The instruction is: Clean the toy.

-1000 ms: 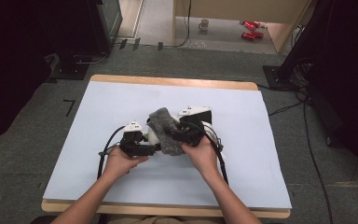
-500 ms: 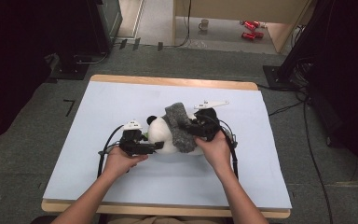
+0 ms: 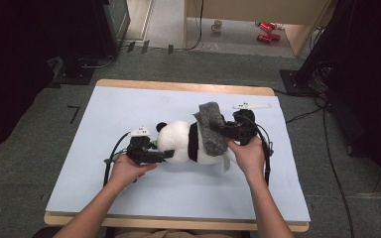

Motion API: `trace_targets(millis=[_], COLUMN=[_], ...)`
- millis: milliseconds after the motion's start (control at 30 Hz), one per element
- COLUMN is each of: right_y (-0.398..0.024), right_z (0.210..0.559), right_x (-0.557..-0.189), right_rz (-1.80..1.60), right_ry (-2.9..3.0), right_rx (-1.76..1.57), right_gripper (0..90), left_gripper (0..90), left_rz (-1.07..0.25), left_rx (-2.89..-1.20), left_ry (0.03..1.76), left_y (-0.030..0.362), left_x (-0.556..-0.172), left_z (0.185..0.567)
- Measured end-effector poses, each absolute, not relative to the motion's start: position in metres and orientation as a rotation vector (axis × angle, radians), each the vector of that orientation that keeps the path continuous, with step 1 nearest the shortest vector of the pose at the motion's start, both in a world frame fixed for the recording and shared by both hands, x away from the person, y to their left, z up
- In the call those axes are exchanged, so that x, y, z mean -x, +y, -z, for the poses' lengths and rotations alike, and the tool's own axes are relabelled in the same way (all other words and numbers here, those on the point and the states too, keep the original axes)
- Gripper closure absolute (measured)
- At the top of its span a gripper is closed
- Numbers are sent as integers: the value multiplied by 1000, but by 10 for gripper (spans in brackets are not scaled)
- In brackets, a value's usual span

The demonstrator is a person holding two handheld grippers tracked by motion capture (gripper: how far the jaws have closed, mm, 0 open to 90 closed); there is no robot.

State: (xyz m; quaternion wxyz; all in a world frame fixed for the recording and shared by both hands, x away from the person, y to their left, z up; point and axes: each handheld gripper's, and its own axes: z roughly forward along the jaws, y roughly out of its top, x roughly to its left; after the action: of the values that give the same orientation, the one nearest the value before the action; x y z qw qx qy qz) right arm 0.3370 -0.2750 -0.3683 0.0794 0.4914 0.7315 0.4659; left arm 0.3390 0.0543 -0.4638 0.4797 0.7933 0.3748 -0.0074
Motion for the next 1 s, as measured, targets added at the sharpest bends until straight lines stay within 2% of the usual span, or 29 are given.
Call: trace_targets(millis=[200,400,867,1000], right_y=[-279,-247,-177,-177], right_z=[352,342,377,390], right_x=[-329,-323,-331,-335], right_rz=[-1432,-1528,-1493,-1465], right_ry=[2167,2245,2427,2423], right_rx=[-1464,-1357,-1294,-1295], right_gripper=[761,761,749,747], left_gripper=[353,340,324,325], left_rz=[8,-19,-71,-54], left_rx=[-1942,-1948,-1944,-1940], left_ry=[907,892,882,899], left_y=[54,53,48,49], left_x=[-338,-335,-326,-330], left_z=[464,463,461,464])
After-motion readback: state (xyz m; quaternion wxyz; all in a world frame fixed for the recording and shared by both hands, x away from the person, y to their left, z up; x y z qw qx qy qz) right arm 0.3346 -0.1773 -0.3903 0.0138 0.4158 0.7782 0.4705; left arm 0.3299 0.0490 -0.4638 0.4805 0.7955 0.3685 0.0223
